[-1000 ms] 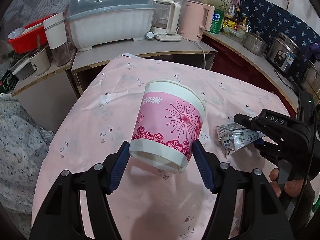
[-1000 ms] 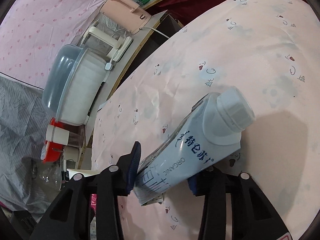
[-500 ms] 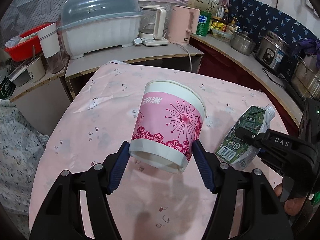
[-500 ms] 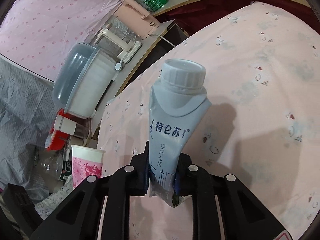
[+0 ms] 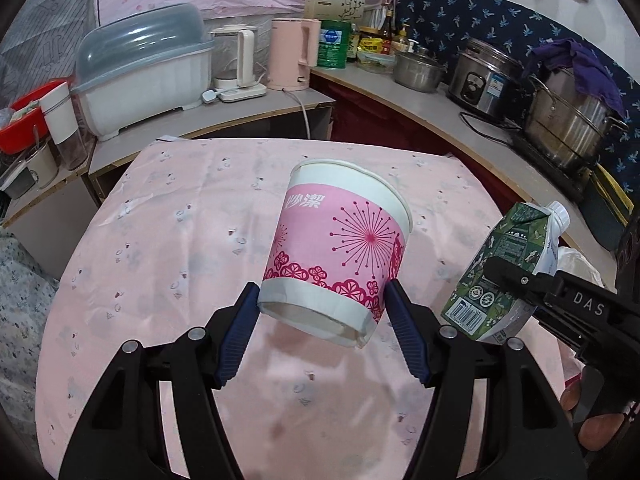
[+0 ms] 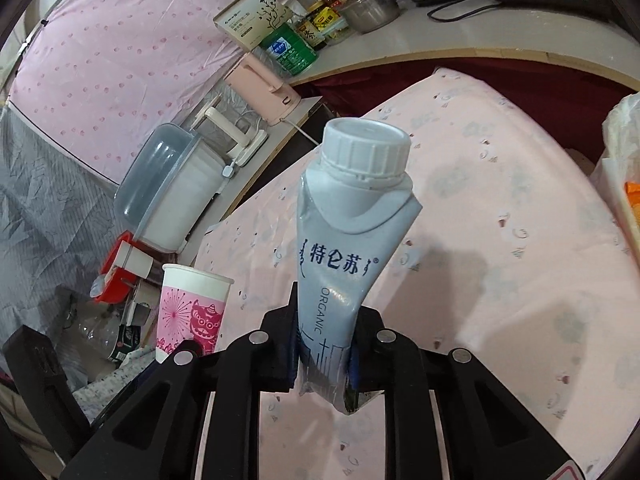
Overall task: Collect trash
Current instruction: 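Carry the pink cup with the left tool while the right tool carries the pouch to the bin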
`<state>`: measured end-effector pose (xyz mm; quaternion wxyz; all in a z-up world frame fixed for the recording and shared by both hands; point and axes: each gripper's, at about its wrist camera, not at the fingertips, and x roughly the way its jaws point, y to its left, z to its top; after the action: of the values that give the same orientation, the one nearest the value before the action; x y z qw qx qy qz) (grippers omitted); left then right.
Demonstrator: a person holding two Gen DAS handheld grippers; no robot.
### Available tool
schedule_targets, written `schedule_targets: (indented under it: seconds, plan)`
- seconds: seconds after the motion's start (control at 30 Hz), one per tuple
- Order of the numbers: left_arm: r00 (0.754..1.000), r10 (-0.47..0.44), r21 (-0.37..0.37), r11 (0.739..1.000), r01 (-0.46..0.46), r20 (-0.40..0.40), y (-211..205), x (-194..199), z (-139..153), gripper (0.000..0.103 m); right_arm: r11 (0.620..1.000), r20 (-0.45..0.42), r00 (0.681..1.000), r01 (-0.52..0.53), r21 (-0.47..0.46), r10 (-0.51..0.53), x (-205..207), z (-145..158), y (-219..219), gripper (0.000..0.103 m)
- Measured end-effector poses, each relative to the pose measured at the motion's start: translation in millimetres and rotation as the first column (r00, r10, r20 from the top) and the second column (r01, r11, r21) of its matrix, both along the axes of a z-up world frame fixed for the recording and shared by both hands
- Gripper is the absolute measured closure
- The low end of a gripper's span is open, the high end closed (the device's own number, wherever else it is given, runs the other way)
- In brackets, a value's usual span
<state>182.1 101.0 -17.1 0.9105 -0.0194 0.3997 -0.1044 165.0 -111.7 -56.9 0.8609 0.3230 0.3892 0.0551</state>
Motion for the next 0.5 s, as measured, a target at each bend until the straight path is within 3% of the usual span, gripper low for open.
schedule_targets:
  seconds: [0.3,0.5]
  plan:
    - [0.991,-0.131,0.016,0.991,0.130,0.007,-75,-26,9,0.042,0.992,0.071,0.991,0.116,-0.043,-0.113,-57,26,-68,0.085]
    - [0.972,-0.233,0.034,0.972,0.233,0.007,-136,-42,10,0.042,0.975,0.092,0.973,0.219,-0.047,-0.214,-94,30,-125,0.085]
